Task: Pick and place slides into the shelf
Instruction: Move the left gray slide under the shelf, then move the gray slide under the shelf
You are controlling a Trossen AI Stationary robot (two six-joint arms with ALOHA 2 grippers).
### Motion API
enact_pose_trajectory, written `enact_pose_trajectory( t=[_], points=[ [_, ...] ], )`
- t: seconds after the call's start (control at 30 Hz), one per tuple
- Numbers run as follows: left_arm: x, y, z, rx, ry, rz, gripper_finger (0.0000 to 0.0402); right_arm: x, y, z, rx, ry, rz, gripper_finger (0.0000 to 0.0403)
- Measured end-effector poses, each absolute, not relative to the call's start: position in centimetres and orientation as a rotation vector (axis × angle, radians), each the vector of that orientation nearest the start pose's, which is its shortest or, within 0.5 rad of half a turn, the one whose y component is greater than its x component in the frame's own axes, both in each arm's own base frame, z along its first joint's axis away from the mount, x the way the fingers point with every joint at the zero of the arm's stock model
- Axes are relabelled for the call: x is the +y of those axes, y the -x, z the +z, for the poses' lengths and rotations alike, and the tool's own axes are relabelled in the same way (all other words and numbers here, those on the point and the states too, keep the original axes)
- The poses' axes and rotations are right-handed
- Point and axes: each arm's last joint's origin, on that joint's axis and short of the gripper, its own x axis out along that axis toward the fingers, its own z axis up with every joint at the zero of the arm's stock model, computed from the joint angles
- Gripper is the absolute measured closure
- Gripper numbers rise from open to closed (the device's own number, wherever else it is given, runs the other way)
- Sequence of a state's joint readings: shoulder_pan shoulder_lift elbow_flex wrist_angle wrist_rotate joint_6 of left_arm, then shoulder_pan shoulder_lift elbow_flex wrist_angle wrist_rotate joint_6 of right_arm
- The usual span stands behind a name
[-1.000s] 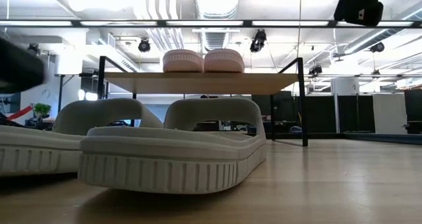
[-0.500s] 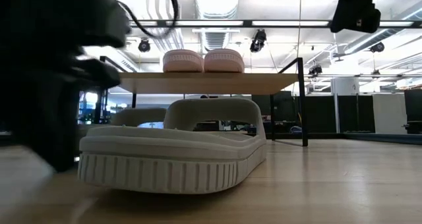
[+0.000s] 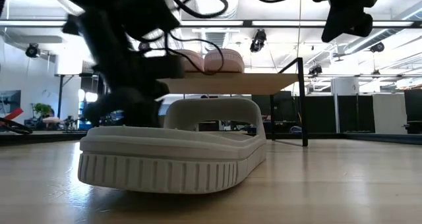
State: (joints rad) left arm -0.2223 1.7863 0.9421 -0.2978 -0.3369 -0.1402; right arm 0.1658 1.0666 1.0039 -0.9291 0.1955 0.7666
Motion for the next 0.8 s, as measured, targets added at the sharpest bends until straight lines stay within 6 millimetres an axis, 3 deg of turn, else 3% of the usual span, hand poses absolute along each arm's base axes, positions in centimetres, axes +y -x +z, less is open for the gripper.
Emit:
enact_pose_trajectory(
  t=[0.17, 0.37, 0.67, 0.8],
  points=[
    [-5.2, -32.2, 13.4, 1.071, -0.229, 0.217, 0.0395, 2.7, -19.6, 29.5, 0.922, -0.520, -0.402, 0.0394],
    [-6.0, -31.6, 14.0, 1.076, -0.275, 0.255, 0.0395, 2.8, -19.9, 29.5, 0.909, -0.525, -0.396, 0.0394],
    [-9.2, -29.9, 19.9, 0.897, -0.175, 0.213, 0.0395, 3.1, -20.4, 30.1, 0.838, -0.546, -0.329, 0.0394],
    [-10.7, -28.4, 22.0, 0.838, -0.100, 0.162, 0.0395, 4.1, -21.1, 30.3, 0.811, -0.566, -0.235, 0.0394]
  ],
)
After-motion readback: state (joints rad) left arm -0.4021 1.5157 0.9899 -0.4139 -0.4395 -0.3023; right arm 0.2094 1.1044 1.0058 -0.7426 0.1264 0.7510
